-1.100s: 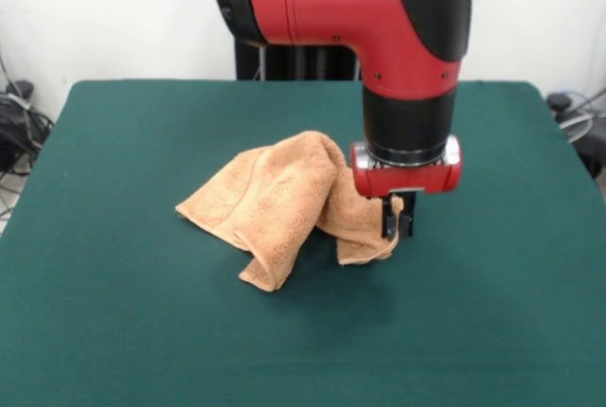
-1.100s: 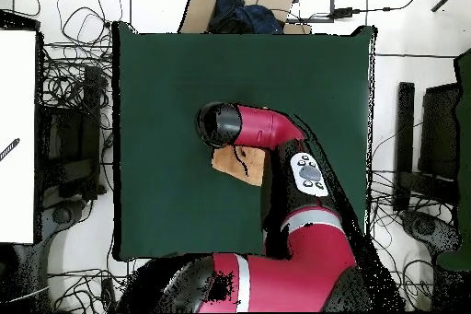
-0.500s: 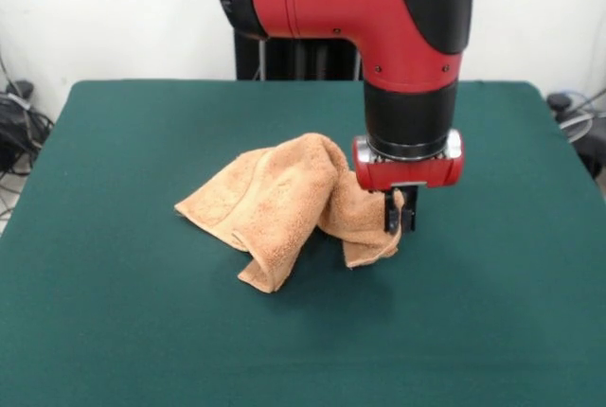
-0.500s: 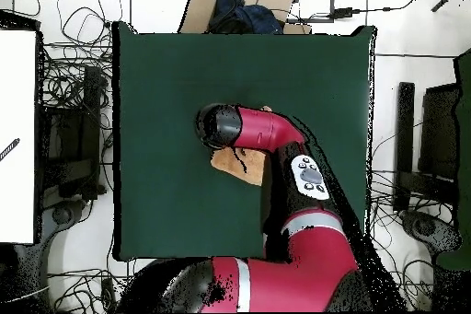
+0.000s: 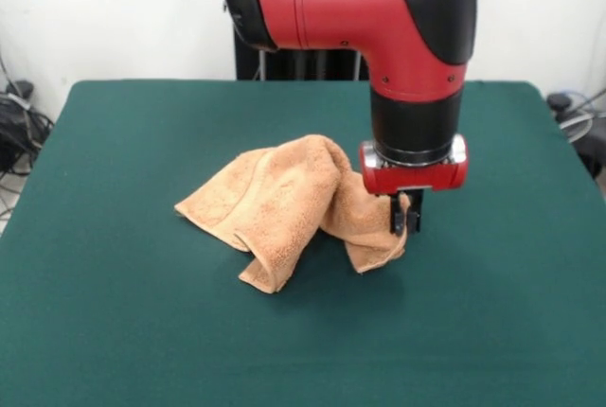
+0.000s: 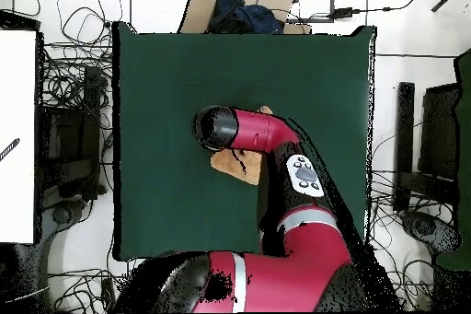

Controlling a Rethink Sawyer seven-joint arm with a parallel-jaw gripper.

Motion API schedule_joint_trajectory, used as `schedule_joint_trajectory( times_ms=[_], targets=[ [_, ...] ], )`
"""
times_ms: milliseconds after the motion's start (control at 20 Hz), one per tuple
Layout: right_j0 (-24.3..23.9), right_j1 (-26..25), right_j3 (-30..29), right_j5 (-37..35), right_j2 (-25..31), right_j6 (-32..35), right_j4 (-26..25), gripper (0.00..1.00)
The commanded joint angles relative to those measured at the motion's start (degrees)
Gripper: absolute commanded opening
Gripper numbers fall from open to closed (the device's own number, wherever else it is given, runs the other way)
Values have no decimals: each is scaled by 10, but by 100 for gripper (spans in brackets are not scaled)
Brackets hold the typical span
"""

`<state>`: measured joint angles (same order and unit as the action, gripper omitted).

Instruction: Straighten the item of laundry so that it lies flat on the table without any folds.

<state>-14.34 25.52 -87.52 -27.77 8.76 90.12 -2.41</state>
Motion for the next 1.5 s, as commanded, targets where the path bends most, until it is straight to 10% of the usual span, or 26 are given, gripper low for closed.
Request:
schedule_joint_trajectory(
  times_ms=[50,1500],
  targets=[
    [16,-16,-3,-7,32,70,6,0],
    [53,-11,-18,17,24,110,27,0]
  ],
)
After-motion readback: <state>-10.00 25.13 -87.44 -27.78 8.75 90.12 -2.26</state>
